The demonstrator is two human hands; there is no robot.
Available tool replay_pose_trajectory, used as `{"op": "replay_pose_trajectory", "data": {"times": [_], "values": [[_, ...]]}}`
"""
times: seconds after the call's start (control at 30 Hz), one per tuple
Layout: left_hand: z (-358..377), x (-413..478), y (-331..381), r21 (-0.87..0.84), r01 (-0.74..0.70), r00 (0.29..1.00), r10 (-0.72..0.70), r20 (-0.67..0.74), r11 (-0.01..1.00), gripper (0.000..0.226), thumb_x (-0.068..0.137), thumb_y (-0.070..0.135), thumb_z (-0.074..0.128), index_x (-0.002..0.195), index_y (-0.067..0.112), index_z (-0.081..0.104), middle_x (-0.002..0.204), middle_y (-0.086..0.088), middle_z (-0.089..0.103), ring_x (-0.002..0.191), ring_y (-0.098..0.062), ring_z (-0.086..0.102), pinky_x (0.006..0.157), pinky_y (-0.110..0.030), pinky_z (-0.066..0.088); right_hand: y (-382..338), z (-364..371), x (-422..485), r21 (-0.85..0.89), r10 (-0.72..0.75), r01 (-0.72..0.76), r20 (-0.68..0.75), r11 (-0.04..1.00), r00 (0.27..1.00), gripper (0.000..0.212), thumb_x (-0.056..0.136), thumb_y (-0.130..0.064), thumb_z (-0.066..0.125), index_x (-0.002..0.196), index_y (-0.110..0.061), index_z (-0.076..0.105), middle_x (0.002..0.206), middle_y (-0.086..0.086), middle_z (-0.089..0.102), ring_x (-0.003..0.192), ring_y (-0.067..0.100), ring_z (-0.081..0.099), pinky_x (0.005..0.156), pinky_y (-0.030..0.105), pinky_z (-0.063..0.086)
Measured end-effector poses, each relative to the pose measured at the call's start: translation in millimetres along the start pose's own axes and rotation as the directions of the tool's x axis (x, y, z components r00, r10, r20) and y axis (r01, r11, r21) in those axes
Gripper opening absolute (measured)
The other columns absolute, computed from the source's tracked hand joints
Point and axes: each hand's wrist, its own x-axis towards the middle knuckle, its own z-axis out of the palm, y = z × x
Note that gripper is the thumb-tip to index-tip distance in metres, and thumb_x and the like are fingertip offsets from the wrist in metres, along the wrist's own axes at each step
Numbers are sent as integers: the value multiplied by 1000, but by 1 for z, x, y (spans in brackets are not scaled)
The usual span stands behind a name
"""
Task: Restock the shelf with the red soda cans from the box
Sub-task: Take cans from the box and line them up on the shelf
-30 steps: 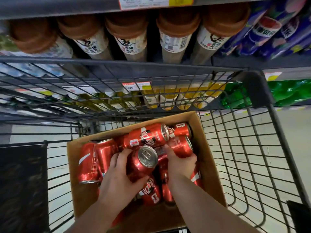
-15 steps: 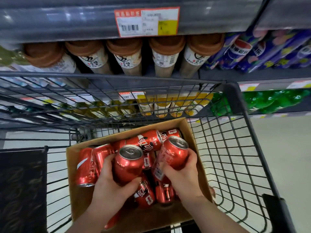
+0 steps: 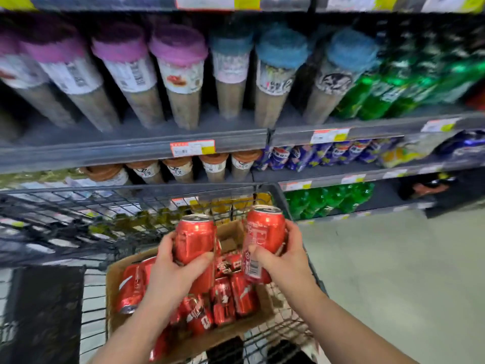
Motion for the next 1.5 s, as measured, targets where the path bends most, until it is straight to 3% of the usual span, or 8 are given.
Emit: {"op": "replay_pose_trajectory", "data": {"times": [0.2,0.4,0.53,0.67,0.93,1.17,1.3,1.5], "values": [[56,-33,62,-76,-112,986,120,115,991,54,75,12,76,115,29,44,96,4,62,81,-12,62,64,-28,49,-43,-81,-33,104,-107,120,-127,987,986,57,73,-8,76,107,-33,39,97,-8,59,83,2,60,74,23,51],[164,-96,123,-96,-233,922,252,294,968,63,51,41,80,104,38,47,98,9,63,90,-17,64,87,-42,52,-54,-206,-78,158,-177,236,-314,959,933,65,57,-25,72,112,-33,41,104,-5,61,85,3,60,68,17,48],[266,-158,144,-121,-269,870,295,396,955,60,43,40,77,98,37,51,101,6,65,86,-14,64,81,-36,53,-36,-316,-111,170,-197,290,-420,942,886,47,63,-21,74,97,-34,45,95,-11,60,78,-2,60,62,12,48],[374,-227,152,-124,-284,814,307,493,951,72,33,50,72,101,33,53,98,7,66,89,-17,65,86,-43,53,-15,-436,-147,149,-195,310,-511,939,837,65,56,-24,72,115,-29,43,94,-13,60,65,-12,60,55,5,47],[520,-328,176,-195,-261,734,326,596,945,49,51,26,73,96,28,54,100,-2,68,88,-22,67,83,-43,54,-1,-611,-194,128,-177,336,-650,933,739,63,57,-23,76,111,-31,44,97,-7,63,81,7,62,66,22,48],[589,-341,222,-173,-313,699,350,624,934,64,36,44,75,96,35,54,105,1,66,93,-22,66,81,-43,55,-16,-693,-184,159,-177,371,-668,915,723,58,59,-22,78,105,-35,45,95,-8,61,81,7,61,60,21,46],[645,-331,241,-213,-293,687,360,631,932,47,51,30,71,95,31,53,100,2,65,86,-17,65,63,-30,51,-20,-744,-155,143,-179,372,-687,917,704,60,73,-10,76,117,-32,43,100,-7,61,86,10,62,61,22,48],[756,-305,277,-236,-236,644,333,689,943,68,59,26,78,120,23,48,106,-3,63,89,-21,65,61,-30,49,-39,-837,-104,123,-172,361,-711,924,682,59,74,-8,73,116,-35,41,99,-8,61,86,12,64,61,23,51]]}}
